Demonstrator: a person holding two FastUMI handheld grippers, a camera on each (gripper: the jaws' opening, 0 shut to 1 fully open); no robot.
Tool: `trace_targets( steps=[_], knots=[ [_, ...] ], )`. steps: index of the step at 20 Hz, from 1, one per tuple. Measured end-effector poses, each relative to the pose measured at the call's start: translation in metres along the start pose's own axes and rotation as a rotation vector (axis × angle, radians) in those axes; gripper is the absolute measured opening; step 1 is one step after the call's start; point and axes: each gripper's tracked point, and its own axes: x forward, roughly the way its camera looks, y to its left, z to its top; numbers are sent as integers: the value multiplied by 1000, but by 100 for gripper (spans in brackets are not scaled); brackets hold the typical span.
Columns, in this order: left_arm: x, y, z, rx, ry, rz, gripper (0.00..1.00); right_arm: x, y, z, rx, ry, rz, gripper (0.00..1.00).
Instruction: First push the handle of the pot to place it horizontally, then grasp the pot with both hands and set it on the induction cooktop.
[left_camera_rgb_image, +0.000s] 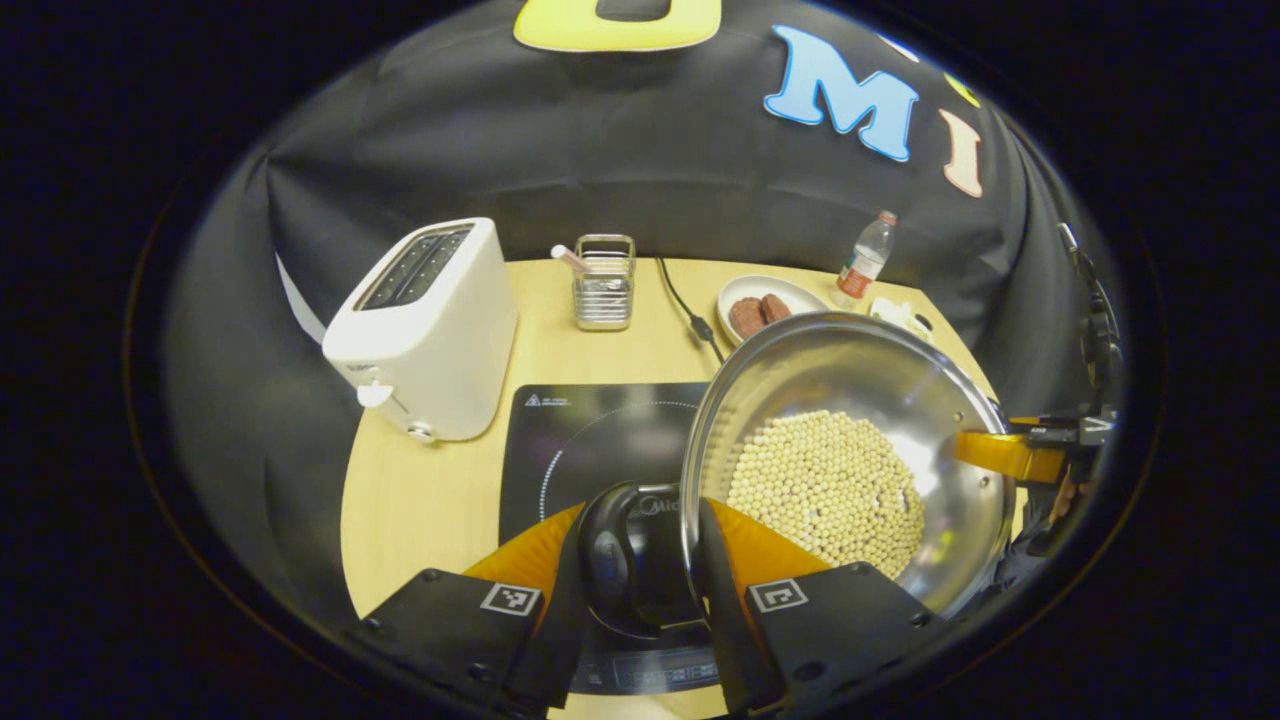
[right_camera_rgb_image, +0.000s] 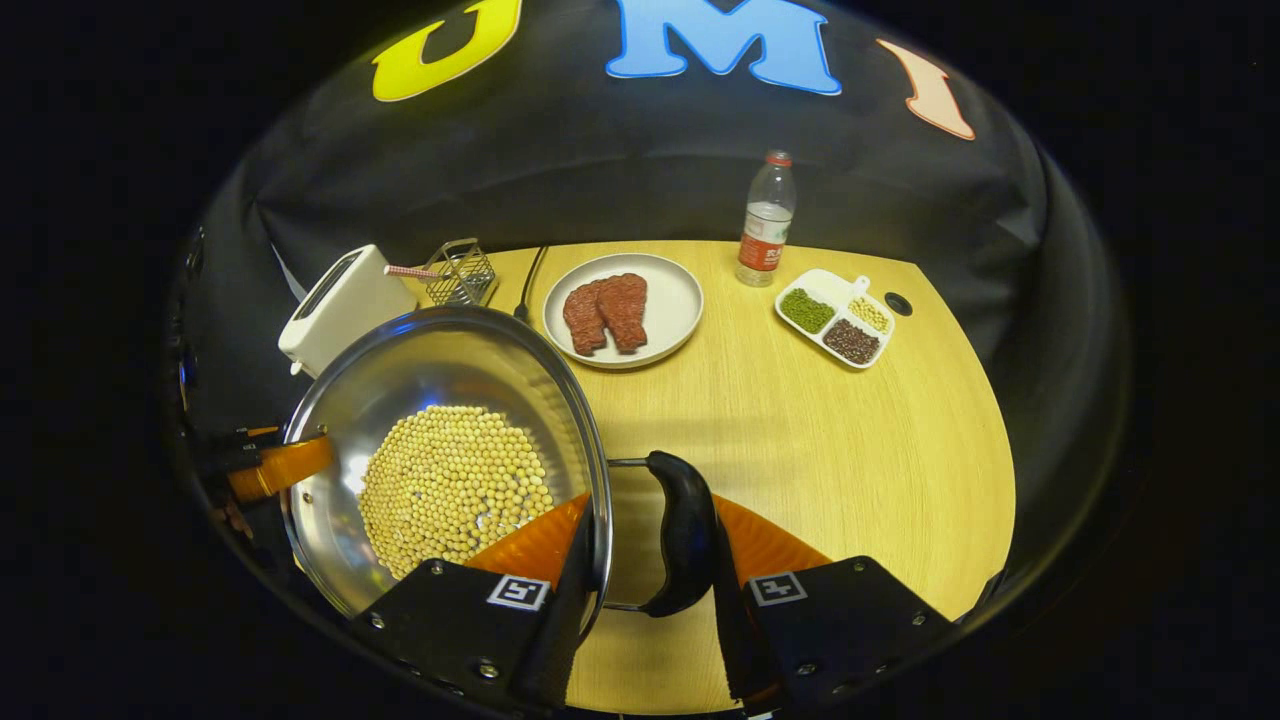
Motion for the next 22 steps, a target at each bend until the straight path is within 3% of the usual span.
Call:
trace_targets(
  steps=[14, 22],
  knots=[
    [11, 71, 5, 2, 9, 43, 61, 29, 61, 7, -3, 18, 43, 58],
    [15, 82, 10, -1, 19, 40, 61, 40, 81, 5, 0, 28, 32, 58]
  ],
)
